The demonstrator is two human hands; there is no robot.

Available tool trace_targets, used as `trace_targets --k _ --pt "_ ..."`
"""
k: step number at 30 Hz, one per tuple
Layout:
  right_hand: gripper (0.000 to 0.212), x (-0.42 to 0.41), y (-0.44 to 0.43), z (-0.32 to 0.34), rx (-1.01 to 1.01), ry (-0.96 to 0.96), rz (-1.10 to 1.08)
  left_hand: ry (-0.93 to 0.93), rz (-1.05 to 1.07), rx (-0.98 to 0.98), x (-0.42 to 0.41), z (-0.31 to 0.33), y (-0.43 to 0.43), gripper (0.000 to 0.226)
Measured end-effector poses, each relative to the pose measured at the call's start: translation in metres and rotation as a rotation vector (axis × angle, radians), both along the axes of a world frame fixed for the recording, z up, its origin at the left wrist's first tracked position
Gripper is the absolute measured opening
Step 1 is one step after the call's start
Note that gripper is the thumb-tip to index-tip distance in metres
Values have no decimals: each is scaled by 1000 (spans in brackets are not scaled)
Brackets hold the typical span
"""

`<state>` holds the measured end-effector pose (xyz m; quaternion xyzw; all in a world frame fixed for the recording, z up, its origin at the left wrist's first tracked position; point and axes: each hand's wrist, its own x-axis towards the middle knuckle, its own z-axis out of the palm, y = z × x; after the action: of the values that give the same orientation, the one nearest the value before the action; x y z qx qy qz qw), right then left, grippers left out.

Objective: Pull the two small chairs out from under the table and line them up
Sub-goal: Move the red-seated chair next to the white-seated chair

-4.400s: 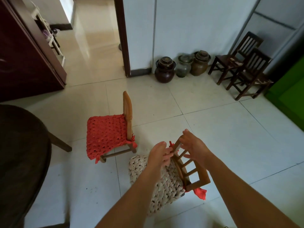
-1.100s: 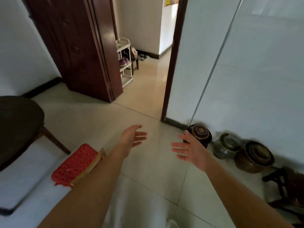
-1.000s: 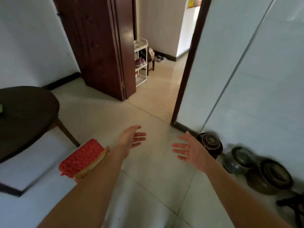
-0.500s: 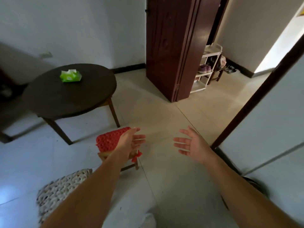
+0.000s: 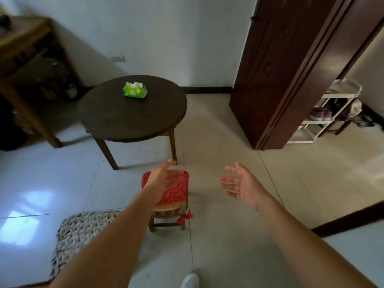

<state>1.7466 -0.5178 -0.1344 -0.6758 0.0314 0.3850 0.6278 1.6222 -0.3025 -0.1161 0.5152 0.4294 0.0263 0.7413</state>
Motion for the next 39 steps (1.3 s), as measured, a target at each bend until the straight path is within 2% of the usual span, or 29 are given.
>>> trace_targets --k 4,10,17,22,27,32,37,39 --pt "37 44 21 1 -8 8 72 -60 34 33 24 2 15 31" --pt "37 94 56 -6 -26 47 213 -47 169 24 39 -8 27 32" --pt "35 139 107 -38 -87 130 483 15 513 14 46 -41 19 31" --pt "32 137 130 -88 -160 218 655 110 725 17 32 -89 3 28" --pt "32 120 141 -152 -281 310 679 238 877 -30 23 -148 -4 35" --pt "43 97 151 -228 -472 339 669 341 939 -67 37 -217 12 51" --pt "48 69 166 -290 -528 585 660 327 989 -118 50 -278 25 70" --pt "46 58 175 -306 -506 676 617 324 1008 -133 51 -296 29 70"
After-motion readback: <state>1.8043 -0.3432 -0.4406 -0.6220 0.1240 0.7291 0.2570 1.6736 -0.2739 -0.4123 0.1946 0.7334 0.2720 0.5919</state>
